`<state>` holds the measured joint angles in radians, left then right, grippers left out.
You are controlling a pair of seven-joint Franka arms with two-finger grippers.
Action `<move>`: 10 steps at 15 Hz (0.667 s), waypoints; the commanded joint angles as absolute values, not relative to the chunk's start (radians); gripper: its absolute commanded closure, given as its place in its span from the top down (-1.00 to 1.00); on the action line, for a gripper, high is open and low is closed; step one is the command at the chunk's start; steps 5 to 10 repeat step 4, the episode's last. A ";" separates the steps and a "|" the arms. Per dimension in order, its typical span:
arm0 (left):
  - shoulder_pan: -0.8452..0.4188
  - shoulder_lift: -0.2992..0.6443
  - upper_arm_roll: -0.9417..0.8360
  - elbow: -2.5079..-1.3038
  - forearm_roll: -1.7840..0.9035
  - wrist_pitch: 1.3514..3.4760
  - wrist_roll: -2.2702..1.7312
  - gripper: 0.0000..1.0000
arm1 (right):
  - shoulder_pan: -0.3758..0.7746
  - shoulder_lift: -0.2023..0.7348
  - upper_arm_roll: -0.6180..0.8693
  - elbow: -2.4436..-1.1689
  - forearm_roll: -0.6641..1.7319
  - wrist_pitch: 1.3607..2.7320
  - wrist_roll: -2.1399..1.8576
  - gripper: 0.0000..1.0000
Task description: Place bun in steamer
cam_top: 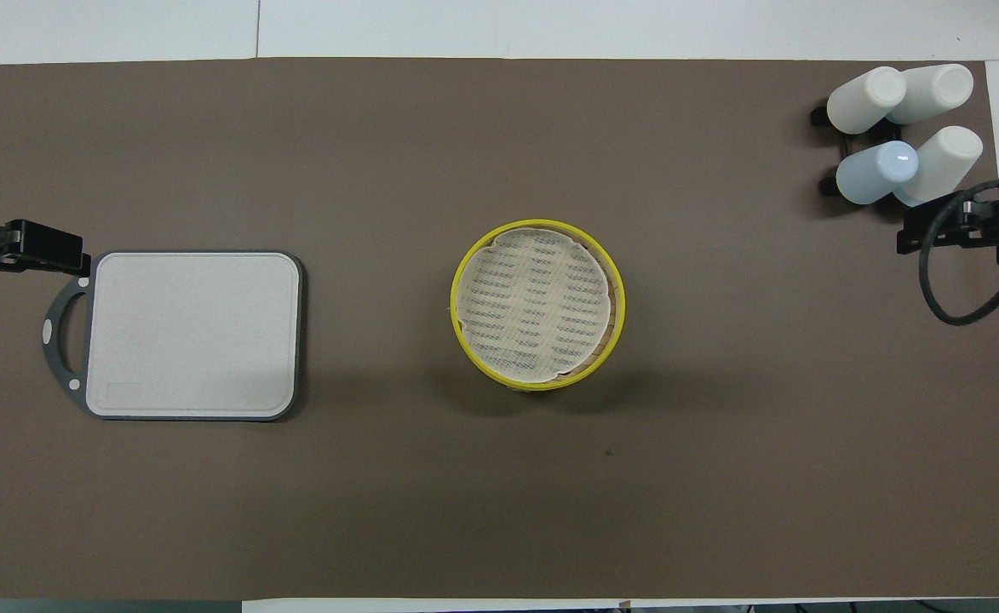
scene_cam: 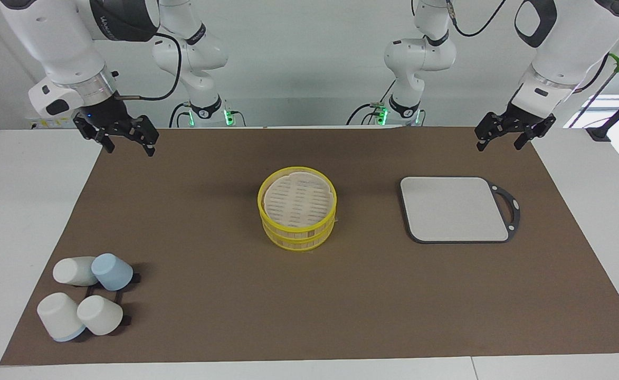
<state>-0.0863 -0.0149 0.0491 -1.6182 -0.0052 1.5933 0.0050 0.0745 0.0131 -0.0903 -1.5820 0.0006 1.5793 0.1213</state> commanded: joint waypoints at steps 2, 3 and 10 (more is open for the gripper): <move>-0.078 -0.029 0.049 -1.643 -0.021 1.615 0.023 1.00 | 0.080 -0.005 -0.098 -1.605 0.020 1.591 0.098 1.00; -0.080 -0.029 0.051 -1.643 -0.021 1.615 0.023 1.00 | 0.080 -0.006 -0.098 -1.606 0.020 1.591 0.098 1.00; -0.078 -0.029 0.049 -1.643 -0.021 1.615 0.023 1.00 | 0.080 -0.006 -0.098 -1.608 0.020 1.591 0.098 1.00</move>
